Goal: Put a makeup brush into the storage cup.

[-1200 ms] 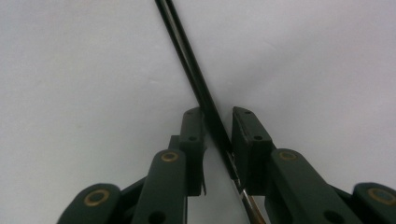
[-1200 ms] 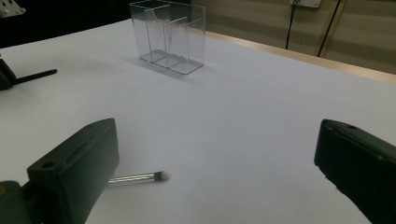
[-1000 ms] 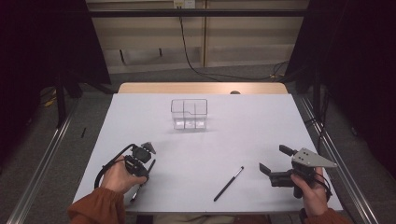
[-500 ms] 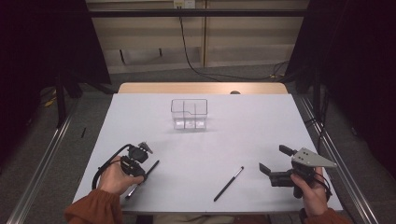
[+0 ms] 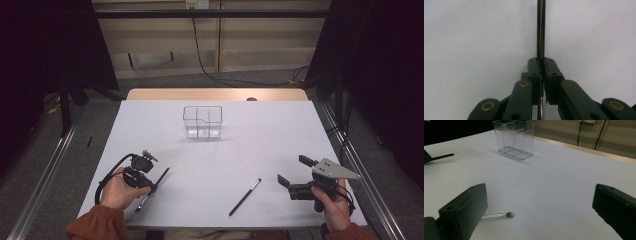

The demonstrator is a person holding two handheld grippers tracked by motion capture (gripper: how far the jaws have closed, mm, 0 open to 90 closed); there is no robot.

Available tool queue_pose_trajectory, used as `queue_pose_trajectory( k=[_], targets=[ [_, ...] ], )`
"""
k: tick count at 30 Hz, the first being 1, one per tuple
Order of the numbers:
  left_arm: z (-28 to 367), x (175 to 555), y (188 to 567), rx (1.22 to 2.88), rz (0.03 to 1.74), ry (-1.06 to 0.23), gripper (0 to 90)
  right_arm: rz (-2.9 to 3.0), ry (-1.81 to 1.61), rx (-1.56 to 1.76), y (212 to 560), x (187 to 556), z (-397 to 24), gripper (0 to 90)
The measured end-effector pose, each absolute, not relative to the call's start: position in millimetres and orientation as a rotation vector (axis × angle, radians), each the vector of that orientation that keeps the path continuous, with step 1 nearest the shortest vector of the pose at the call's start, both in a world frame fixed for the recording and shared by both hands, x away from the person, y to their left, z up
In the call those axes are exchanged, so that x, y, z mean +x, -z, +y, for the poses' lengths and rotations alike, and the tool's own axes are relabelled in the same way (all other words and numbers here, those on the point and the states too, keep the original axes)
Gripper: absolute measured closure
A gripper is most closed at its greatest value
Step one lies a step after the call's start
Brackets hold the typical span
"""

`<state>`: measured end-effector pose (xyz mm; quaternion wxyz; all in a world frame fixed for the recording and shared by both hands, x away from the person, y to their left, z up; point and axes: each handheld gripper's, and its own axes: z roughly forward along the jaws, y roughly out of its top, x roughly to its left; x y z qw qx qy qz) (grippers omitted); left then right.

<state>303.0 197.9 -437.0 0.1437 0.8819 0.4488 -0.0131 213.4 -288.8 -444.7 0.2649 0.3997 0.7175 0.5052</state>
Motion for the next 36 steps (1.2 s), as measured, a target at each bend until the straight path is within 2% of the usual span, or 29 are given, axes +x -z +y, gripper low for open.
queue_pose_trajectory(
  k=[16,22,36],
  targets=[
    [217,303,413,2.281,1.255,-0.037,84.9,1.939,-1.365,1.081,445,213,-289,0.0],
    [219,299,408,2.162,1.167,-0.117,84.9,1.939,-1.365,1.082,445,213,-289,0.0],
    [214,292,399,2.042,1.053,-0.235,84.8,1.942,-1.368,1.076,445,213,-288,0.0]
  ],
)
